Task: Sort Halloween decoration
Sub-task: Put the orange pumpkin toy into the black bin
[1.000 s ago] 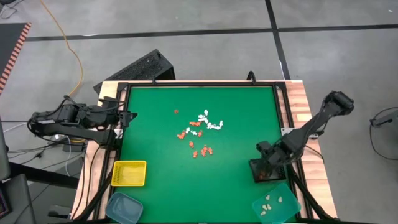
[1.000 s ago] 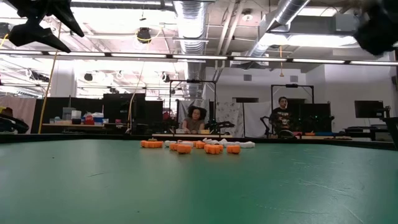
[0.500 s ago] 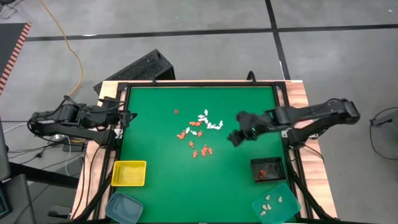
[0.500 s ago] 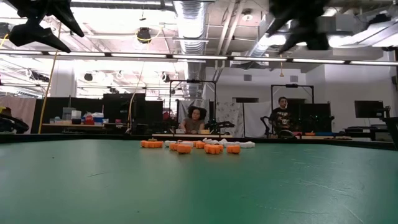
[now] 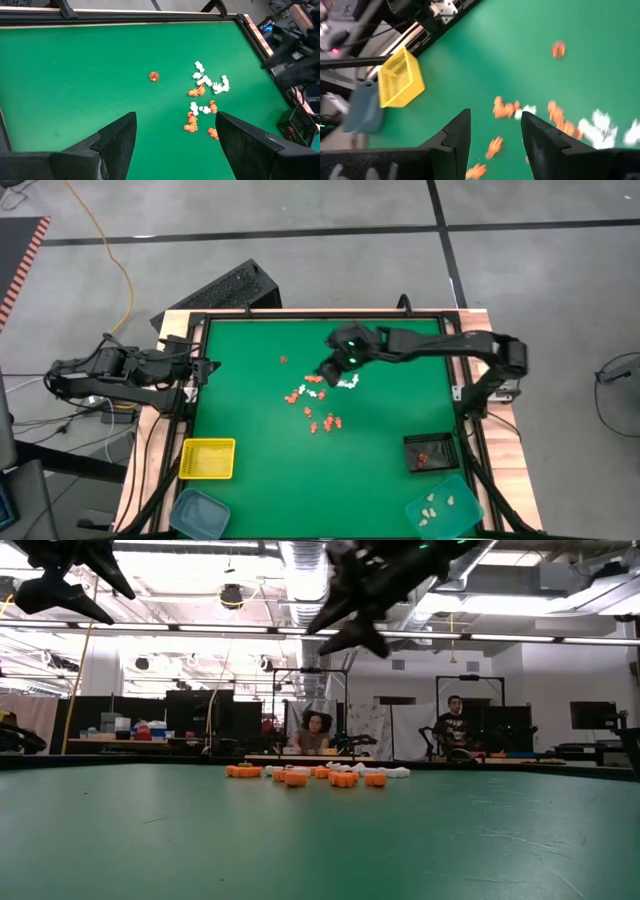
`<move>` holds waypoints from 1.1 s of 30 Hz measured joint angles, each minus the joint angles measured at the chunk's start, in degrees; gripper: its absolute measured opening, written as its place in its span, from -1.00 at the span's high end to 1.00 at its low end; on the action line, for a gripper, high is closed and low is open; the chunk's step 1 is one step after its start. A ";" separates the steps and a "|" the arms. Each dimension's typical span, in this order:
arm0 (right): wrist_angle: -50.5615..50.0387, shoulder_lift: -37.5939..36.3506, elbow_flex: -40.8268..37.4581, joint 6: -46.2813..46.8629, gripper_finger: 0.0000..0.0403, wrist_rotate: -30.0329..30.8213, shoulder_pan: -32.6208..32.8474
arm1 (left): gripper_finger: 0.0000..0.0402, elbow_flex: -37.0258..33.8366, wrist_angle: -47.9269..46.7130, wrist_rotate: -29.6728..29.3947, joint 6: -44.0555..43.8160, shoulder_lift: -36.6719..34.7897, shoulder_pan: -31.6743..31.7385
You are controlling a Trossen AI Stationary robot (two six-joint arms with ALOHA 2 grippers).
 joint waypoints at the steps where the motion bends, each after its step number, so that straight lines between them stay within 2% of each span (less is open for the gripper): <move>1: 0.08 1.86 2.02 -2.38 0.16 0.00 -0.34 | -0.30 0.00 0.02 -0.02 0.00 -0.02 0.02; 9: 0.85 14.74 16.63 -18.65 0.16 0.76 -2.30 | -0.30 0.00 0.00 -0.40 0.04 -0.01 0.00; 11: 4.64 16.24 17.88 -23.24 0.16 1.53 -2.50 | -0.30 0.00 0.00 -0.43 0.18 -0.01 0.00; 15: 18.31 17.25 17.03 -29.47 0.16 0.51 -3.00 | -0.30 0.00 0.00 -1.21 0.81 -0.01 0.02; 20: 33.35 17.06 10.89 -28.38 0.16 1.56 -5.87 | -0.30 0.00 0.00 -3.66 1.88 -0.02 0.00; 22: 37.69 19.06 8.71 -26.39 0.16 2.95 -7.04 | -0.30 0.00 0.00 -3.88 1.95 -0.02 0.02; 28: 38.53 24.83 8.38 -26.41 0.16 3.68 -7.80 | -0.30 0.00 0.00 -3.55 1.88 -0.02 0.02; 33: 38.47 28.60 8.78 -24.16 0.16 6.61 -7.49 | -0.30 0.00 0.00 -3.64 1.84 -0.02 0.02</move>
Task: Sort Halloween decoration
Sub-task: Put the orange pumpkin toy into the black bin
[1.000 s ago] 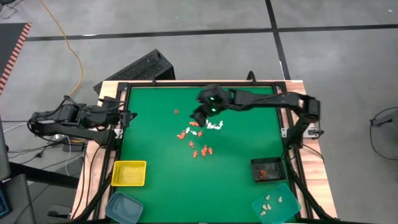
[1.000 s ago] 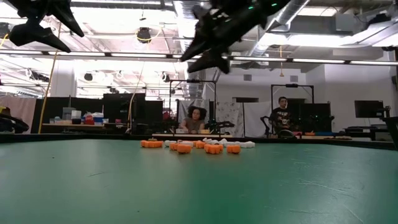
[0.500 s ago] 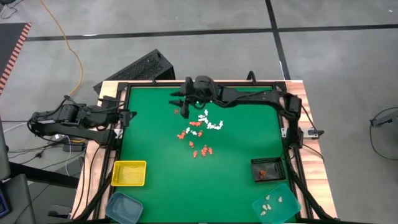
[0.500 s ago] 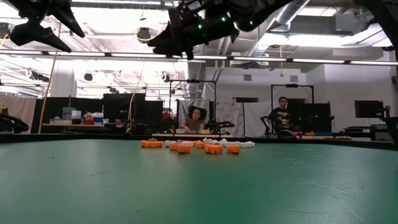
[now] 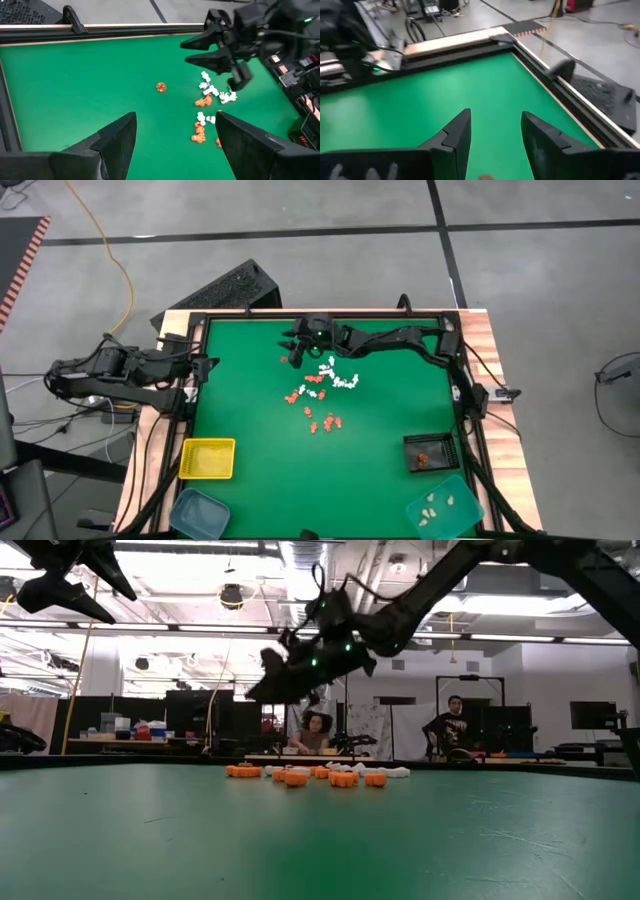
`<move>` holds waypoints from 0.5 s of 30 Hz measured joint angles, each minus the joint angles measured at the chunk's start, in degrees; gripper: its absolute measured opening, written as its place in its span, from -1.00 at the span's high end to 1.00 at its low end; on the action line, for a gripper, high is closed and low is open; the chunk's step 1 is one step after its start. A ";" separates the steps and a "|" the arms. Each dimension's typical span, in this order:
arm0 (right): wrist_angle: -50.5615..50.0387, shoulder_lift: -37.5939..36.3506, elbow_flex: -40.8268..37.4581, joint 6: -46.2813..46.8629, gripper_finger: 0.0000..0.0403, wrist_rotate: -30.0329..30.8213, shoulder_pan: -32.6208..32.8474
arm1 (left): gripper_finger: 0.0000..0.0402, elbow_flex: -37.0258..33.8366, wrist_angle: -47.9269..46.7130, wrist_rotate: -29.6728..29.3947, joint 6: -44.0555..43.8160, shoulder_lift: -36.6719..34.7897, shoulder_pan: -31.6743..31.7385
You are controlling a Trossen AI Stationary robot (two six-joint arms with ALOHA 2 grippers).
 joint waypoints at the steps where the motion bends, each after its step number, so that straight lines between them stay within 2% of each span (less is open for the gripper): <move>1: -0.71 0.53 0.00 0.00 0.16 0.90 0.22 | -0.30 0.00 0.00 0.02 0.00 0.00 0.00; 11: -3.79 3.63 0.11 -2.56 0.15 4.29 2.67 | -0.30 0.00 0.00 -0.06 -0.57 0.00 0.00; 15: -6.72 3.71 0.09 -1.93 0.05 4.21 2.65 | -0.30 0.00 0.02 -0.09 -0.61 0.00 0.00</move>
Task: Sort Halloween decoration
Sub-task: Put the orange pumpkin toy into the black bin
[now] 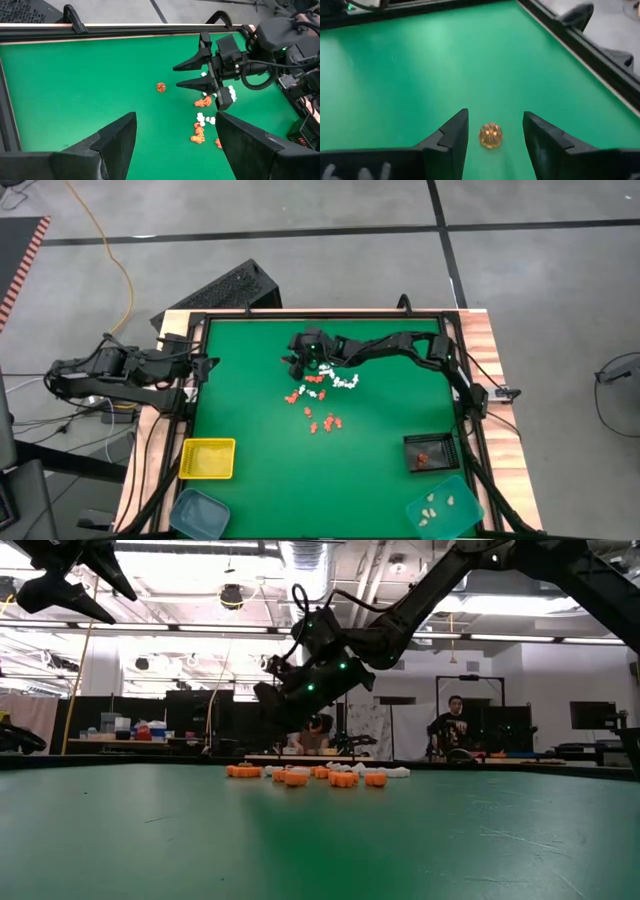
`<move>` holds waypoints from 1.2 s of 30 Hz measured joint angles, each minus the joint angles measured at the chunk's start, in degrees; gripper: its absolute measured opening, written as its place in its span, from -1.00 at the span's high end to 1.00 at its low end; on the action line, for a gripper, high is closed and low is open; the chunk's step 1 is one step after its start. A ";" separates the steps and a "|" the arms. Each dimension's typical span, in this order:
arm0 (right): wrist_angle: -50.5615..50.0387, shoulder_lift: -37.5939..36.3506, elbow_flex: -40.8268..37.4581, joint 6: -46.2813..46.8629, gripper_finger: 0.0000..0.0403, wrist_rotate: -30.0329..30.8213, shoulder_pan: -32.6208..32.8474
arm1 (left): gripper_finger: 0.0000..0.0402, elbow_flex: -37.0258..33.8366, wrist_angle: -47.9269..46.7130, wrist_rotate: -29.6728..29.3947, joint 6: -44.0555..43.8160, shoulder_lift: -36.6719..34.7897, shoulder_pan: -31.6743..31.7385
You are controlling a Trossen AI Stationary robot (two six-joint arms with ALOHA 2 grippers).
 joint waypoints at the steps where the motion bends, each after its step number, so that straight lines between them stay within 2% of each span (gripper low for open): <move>1: -0.67 0.00 0.00 0.07 0.01 -0.11 0.07 | -0.30 0.00 0.00 0.00 0.00 0.00 0.00; 6: -0.59 0.00 -0.01 -0.02 -0.22 -0.19 0.58 | -0.30 0.00 0.02 -0.07 -0.03 0.00 0.00; 9: -0.54 0.00 -0.02 -0.34 -0.28 0.39 1.25 | -0.30 0.00 0.02 -0.09 -0.70 0.00 0.00; 15: -0.85 0.00 0.17 -3.23 -0.29 6.18 2.36 | -0.30 0.00 0.01 -0.13 -0.83 0.00 0.00; 19: -2.17 1.14 2.92 -3.69 -0.29 6.63 2.17 | -0.30 0.00 0.02 -0.13 -0.85 0.00 0.00; 26: -12.94 4.68 10.47 -1.92 -0.29 6.22 1.88 | -0.30 0.00 0.00 -0.16 -0.96 0.02 0.00; 36: -12.34 5.43 10.88 -1.41 -0.29 6.46 1.85 | -0.30 0.00 -0.04 -1.09 -0.88 0.01 0.02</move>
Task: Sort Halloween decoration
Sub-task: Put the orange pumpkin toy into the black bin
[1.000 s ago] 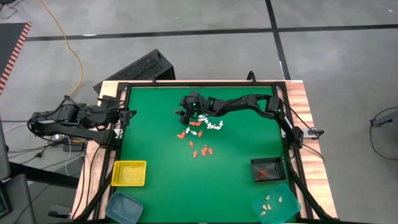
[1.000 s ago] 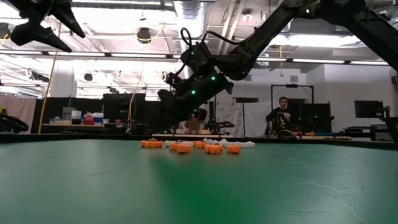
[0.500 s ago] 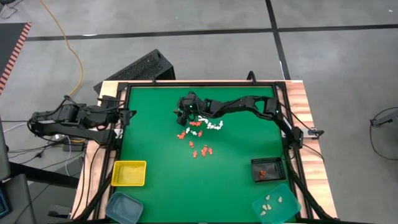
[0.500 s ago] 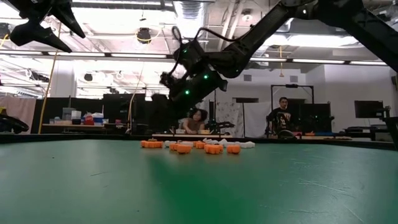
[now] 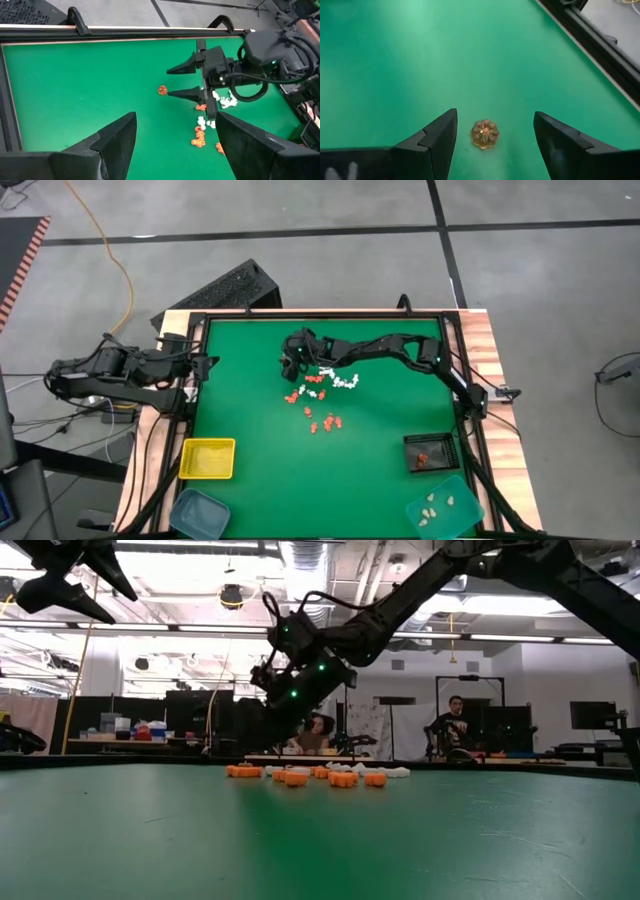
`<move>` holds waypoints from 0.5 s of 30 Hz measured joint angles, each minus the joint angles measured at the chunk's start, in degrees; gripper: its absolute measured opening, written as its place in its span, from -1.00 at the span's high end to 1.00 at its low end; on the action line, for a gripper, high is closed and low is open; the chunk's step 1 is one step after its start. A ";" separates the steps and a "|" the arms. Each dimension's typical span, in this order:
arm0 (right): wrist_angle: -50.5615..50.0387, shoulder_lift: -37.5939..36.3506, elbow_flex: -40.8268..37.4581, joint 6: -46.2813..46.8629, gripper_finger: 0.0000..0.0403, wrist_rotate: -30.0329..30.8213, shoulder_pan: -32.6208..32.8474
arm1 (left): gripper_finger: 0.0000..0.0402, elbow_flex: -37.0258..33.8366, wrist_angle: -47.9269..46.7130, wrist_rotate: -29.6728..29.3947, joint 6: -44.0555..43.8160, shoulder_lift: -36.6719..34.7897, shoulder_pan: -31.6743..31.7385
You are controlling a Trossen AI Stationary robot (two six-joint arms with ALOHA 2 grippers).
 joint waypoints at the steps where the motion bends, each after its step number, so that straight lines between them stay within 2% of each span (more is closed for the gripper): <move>1: 0.00 0.07 0.00 -0.04 -0.29 -0.07 -0.05 | -0.30 0.00 0.00 0.00 0.00 -0.01 0.00; 12: 2.15 0.98 0.20 -1.26 -0.29 -0.30 0.00 | -0.30 0.00 0.00 -0.09 0.01 0.01 0.00; 15: -1.99 2.89 1.67 -0.12 -0.29 -1.60 0.00 | -0.30 0.00 0.00 -0.09 0.01 0.01 0.00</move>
